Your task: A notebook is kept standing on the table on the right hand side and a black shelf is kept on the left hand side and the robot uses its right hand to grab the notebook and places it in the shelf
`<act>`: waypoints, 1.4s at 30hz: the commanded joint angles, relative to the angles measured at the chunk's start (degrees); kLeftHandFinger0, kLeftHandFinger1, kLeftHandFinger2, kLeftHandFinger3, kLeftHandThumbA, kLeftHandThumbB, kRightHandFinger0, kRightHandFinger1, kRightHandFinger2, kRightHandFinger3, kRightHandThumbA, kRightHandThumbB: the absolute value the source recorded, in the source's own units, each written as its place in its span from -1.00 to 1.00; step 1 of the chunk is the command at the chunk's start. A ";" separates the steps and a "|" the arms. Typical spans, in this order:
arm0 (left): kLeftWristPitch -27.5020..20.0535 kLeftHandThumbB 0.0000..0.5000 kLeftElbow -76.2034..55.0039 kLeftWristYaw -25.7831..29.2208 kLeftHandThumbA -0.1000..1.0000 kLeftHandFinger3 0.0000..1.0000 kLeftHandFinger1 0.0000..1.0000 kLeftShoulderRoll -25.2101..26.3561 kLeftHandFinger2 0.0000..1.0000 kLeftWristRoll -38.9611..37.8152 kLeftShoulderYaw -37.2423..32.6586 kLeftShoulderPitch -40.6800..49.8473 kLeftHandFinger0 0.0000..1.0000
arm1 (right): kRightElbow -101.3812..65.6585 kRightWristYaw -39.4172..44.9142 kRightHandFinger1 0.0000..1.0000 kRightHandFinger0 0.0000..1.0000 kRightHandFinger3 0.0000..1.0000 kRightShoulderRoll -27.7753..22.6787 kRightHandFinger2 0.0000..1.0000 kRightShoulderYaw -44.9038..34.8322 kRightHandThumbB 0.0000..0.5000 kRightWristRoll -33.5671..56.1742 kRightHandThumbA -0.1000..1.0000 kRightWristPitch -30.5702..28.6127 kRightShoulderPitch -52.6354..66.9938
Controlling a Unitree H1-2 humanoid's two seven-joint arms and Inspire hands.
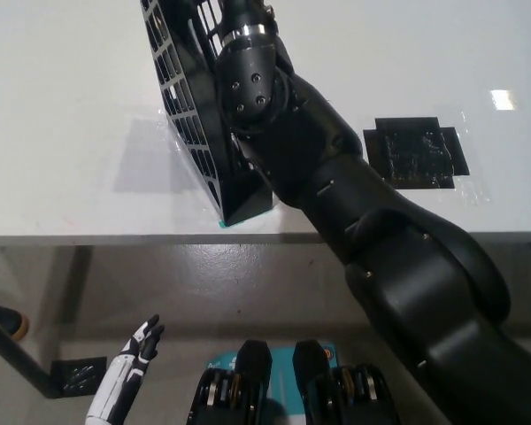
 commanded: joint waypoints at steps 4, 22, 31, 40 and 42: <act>-0.28 -0.21 -1.63 -0.34 1.00 1.00 1.00 1.06 1.00 0.33 -0.17 -0.47 1.00 | -13.45 4.26 1.00 1.00 1.00 -4.85 1.00 0.54 0.26 -0.05 1.00 -0.42 1.06; 0.35 -0.34 -1.22 -0.27 1.00 1.00 1.00 1.24 1.00 1.09 -0.43 -1.33 1.00 | -111.63 19.27 1.00 1.00 1.00 -15.46 1.00 7.92 0.50 13.49 1.00 12.67 55.48; -0.38 -0.30 -0.71 0.67 1.00 1.00 1.00 0.59 1.00 1.13 -0.14 -0.98 1.00 | -96.86 16.19 1.00 1.00 1.00 -16.38 1.00 10.68 -0.02 6.49 1.00 -5.23 79.34; -3.11 -0.38 0.54 1.50 1.00 1.00 1.00 0.35 1.00 0.62 0.58 -1.25 1.00 | -69.41 18.27 1.00 1.00 1.00 -15.84 1.00 6.17 0.12 15.87 1.00 -5.57 83.15; -3.28 -0.45 0.41 1.45 1.00 1.00 1.00 0.37 1.00 0.28 0.76 -1.11 1.00 | -66.69 20.55 1.00 1.00 1.00 -15.84 1.00 5.58 0.21 18.42 1.00 -4.98 84.15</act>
